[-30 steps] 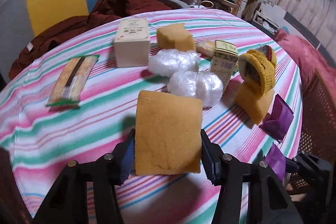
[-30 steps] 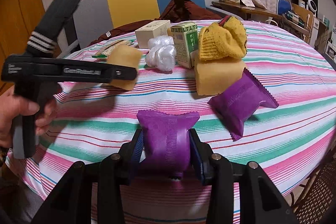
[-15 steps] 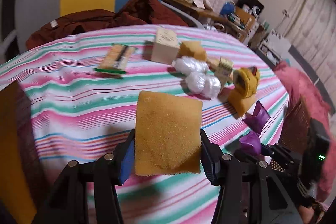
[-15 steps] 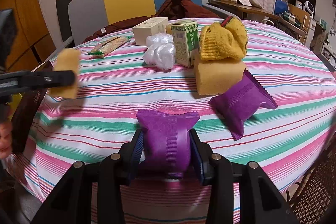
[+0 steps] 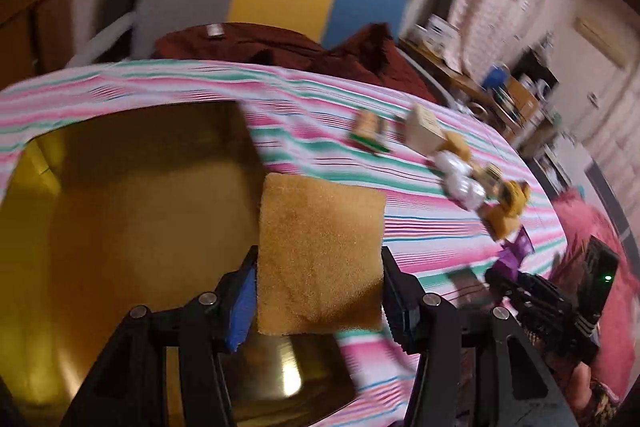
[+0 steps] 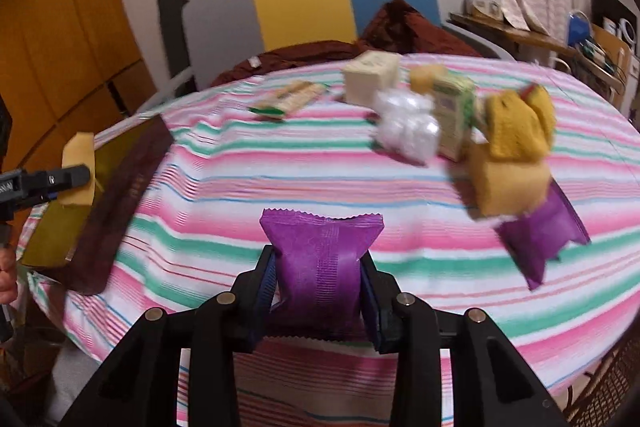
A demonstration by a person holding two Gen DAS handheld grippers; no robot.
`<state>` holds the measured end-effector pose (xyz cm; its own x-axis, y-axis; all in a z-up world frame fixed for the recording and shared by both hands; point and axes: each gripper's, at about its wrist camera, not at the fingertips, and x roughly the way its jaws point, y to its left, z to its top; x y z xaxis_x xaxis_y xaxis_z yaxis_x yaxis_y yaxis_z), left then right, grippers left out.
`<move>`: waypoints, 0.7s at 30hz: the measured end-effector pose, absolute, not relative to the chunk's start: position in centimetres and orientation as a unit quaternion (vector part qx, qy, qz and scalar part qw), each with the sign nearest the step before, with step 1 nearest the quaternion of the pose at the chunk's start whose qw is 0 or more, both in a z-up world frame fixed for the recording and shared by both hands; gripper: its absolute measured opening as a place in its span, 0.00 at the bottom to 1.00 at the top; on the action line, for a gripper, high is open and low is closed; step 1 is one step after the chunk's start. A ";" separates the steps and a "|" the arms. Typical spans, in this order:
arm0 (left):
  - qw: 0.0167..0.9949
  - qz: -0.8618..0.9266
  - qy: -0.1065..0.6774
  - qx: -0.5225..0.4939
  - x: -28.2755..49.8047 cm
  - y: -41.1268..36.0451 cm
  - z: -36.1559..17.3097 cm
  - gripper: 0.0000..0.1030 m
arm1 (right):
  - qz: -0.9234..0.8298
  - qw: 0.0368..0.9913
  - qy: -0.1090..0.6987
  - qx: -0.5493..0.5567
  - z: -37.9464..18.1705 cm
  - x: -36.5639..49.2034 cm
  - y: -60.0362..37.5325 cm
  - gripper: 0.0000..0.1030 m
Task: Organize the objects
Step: 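Carry the yellow sponge in the left gripper and the purple packet in the right gripper to the tray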
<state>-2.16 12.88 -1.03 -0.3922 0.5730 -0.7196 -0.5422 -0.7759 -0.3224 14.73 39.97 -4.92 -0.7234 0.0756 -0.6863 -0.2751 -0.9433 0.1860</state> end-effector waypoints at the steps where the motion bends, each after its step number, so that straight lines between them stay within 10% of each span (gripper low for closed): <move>1: 0.320 0.839 -0.022 -0.440 -2.4 11.4 -1.1 0.54 | 0.920 0.090 0.136 -0.357 -4.6 14.5 39.5 0.37; 21: 0.166 0.847 -0.007 -0.504 -3.4 -0.1 -5.7 0.55 | 0.939 -0.098 0.040 -0.328 0.6 6.7 23.9 0.37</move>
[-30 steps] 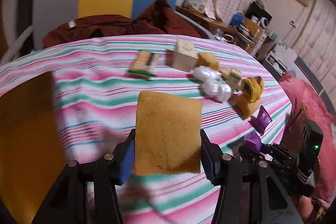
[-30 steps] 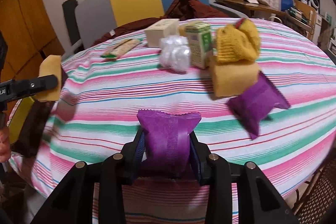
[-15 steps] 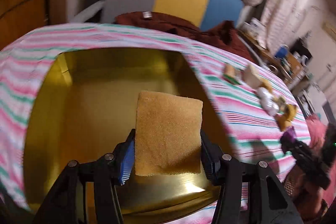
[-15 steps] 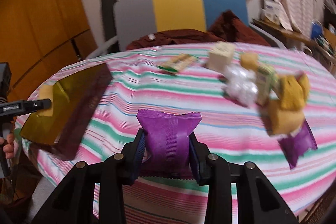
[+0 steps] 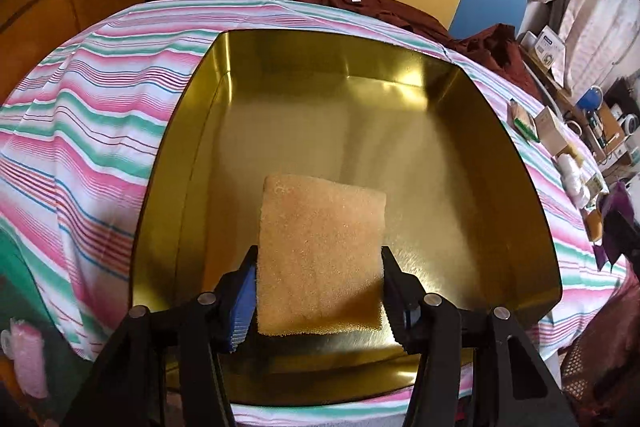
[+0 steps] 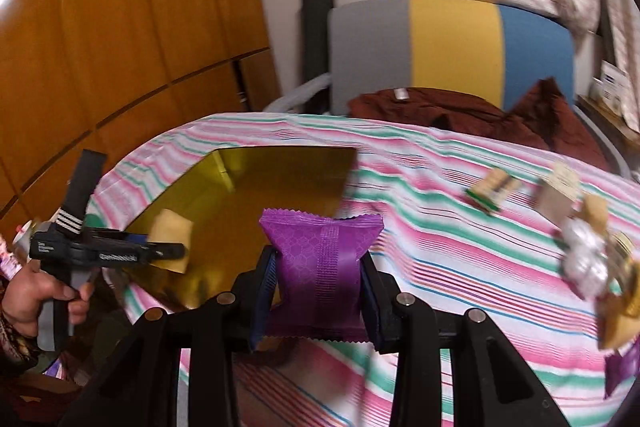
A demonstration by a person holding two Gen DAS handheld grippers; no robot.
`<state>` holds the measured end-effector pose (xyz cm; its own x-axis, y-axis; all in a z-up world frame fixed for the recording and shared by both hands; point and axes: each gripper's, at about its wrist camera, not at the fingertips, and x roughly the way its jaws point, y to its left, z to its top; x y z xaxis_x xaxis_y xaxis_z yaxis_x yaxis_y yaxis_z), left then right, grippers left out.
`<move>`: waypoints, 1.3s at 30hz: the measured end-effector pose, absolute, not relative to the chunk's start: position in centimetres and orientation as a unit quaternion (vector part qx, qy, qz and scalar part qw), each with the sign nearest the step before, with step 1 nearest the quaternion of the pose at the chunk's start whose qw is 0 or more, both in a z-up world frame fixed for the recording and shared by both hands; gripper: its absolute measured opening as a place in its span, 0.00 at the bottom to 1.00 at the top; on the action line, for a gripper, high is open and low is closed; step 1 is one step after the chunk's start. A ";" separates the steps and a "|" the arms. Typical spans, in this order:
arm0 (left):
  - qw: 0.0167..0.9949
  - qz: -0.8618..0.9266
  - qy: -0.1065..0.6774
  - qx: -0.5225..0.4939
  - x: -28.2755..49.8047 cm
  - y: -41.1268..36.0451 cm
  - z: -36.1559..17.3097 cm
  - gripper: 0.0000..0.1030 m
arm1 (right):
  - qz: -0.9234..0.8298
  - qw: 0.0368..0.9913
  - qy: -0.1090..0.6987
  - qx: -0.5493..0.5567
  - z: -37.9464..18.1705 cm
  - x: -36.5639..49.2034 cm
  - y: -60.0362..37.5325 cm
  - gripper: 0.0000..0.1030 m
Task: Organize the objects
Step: 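Carry the yellow sponge in the left gripper and the purple packet in the right gripper to the tray, then release the sponge with the left gripper while the right gripper drops the purple packet in the tray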
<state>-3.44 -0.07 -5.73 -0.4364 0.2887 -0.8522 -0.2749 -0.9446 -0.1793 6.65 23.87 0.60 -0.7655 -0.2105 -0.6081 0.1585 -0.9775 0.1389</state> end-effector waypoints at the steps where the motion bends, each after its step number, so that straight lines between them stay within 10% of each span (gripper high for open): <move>1: 0.159 0.848 0.003 -0.506 -3.2 0.0 -5.7 0.55 | -0.937 0.106 -0.034 0.331 0.5 6.3 23.0 0.37; 22: 0.102 0.902 -0.137 -0.396 -1.2 -5.8 -0.2 0.86 | -0.895 0.177 -0.018 0.409 -3.6 0.6 14.8 0.37; 39: 0.077 0.909 -0.160 -0.377 -0.5 -6.6 -0.1 0.91 | -0.873 0.189 -0.034 0.448 -6.2 -0.9 12.3 0.46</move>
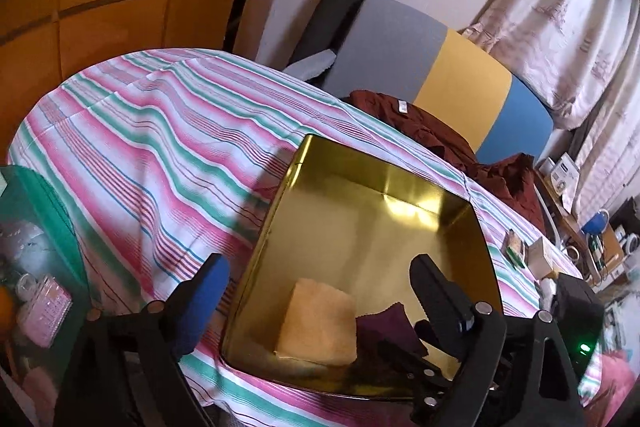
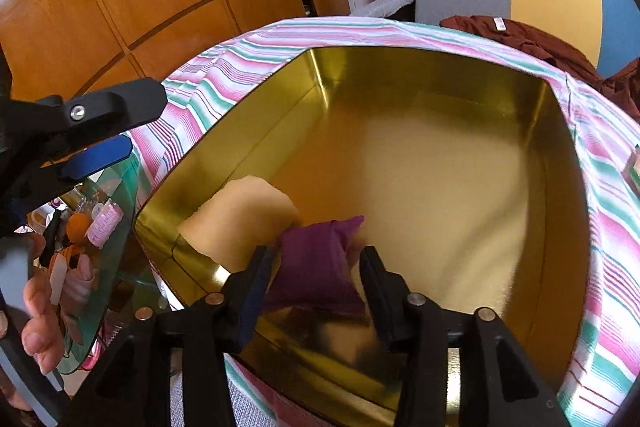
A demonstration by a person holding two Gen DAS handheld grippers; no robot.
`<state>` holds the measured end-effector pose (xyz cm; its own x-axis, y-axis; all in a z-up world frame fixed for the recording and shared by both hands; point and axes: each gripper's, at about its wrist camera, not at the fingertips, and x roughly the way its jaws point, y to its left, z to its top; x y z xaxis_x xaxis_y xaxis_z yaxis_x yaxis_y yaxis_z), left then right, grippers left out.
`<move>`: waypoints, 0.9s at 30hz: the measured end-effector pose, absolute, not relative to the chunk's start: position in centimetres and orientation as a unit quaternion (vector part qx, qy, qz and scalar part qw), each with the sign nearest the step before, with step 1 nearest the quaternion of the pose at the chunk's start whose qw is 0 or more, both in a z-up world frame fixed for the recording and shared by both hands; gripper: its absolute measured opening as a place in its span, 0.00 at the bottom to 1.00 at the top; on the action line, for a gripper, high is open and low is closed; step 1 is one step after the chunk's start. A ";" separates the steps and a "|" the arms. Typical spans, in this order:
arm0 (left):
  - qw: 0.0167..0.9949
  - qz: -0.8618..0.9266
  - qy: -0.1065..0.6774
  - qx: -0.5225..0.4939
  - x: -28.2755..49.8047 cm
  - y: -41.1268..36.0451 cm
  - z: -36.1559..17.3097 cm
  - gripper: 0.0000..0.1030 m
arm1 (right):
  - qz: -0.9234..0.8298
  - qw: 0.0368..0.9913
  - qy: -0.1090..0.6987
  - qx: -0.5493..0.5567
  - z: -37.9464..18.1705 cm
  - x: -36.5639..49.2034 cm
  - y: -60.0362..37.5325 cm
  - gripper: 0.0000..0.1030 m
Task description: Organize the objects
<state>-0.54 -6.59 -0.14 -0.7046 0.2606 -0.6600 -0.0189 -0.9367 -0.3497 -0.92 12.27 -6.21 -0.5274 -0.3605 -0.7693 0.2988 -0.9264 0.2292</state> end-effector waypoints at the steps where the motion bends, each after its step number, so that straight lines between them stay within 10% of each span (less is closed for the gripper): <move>1: 0.074 0.908 -0.165 -0.377 -0.5 -6.8 -0.2 0.91 | -0.875 0.188 -0.034 0.444 -6.0 -0.9 12.3 0.46; 27: 0.195 0.890 -0.143 -0.386 1.7 -0.7 -0.4 1.00 | -0.931 0.036 -0.075 0.355 0.1 3.8 25.5 0.46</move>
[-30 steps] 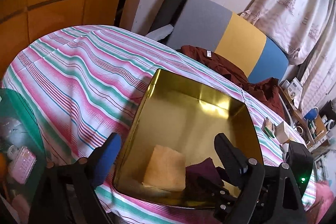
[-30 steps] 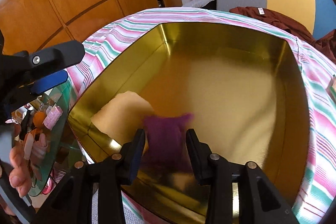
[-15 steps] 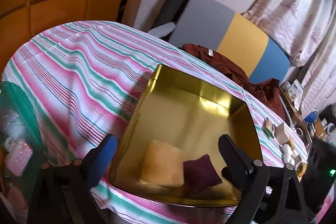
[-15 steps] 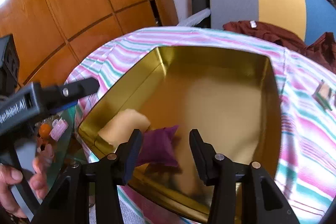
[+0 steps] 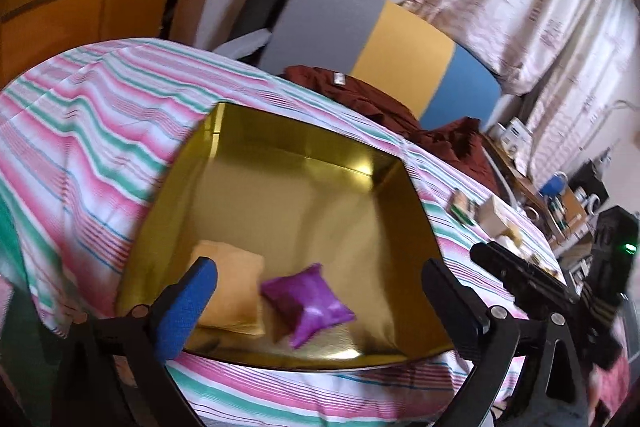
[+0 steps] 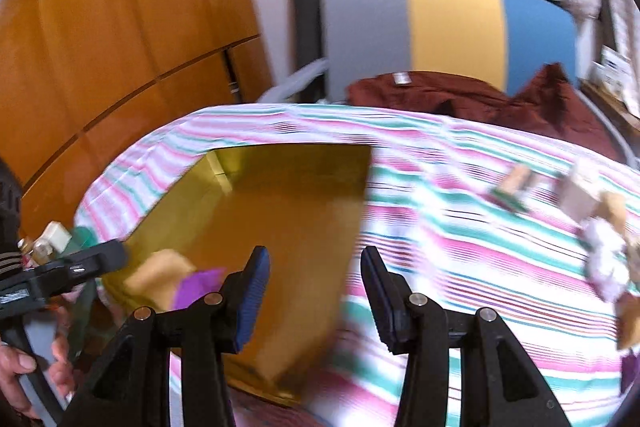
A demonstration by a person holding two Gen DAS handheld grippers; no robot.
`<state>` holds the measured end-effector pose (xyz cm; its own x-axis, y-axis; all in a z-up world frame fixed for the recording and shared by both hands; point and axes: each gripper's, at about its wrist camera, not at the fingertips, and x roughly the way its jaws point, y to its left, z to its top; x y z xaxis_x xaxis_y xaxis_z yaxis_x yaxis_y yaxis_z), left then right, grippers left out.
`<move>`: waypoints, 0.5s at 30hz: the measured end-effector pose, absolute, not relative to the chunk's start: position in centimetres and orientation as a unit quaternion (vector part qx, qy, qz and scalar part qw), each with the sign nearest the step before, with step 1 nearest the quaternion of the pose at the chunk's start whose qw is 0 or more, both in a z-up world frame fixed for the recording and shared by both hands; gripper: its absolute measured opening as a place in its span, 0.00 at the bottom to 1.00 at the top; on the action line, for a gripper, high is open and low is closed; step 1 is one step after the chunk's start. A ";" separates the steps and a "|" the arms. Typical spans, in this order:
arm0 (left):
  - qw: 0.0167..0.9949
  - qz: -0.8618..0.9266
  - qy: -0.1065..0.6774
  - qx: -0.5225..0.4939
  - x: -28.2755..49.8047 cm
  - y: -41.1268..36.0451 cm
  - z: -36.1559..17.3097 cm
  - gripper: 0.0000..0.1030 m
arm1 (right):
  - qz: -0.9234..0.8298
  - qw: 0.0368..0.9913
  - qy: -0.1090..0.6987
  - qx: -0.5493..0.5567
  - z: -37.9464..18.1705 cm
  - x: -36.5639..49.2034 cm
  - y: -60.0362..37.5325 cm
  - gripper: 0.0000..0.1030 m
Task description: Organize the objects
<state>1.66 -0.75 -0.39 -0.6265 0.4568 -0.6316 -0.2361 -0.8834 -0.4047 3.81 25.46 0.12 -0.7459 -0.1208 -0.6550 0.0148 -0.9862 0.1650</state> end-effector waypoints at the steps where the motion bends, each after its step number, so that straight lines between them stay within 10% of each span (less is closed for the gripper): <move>1: 0.204 0.889 -0.139 -0.385 1.9 -0.3 -0.3 1.00 | -0.931 0.021 -0.080 0.356 -0.1 4.1 26.9 0.46; 15: 0.271 0.882 -0.073 -0.378 4.1 5.0 -0.4 1.00 | -0.905 -0.186 -0.133 0.359 -2.4 11.2 42.6 0.46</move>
<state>4.06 5.03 -0.35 -0.5670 0.5338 -0.6273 -0.4231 -0.8422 -0.3342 11.21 42.60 -2.40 -0.6727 0.2412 -0.6995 -0.4323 -0.8953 0.1070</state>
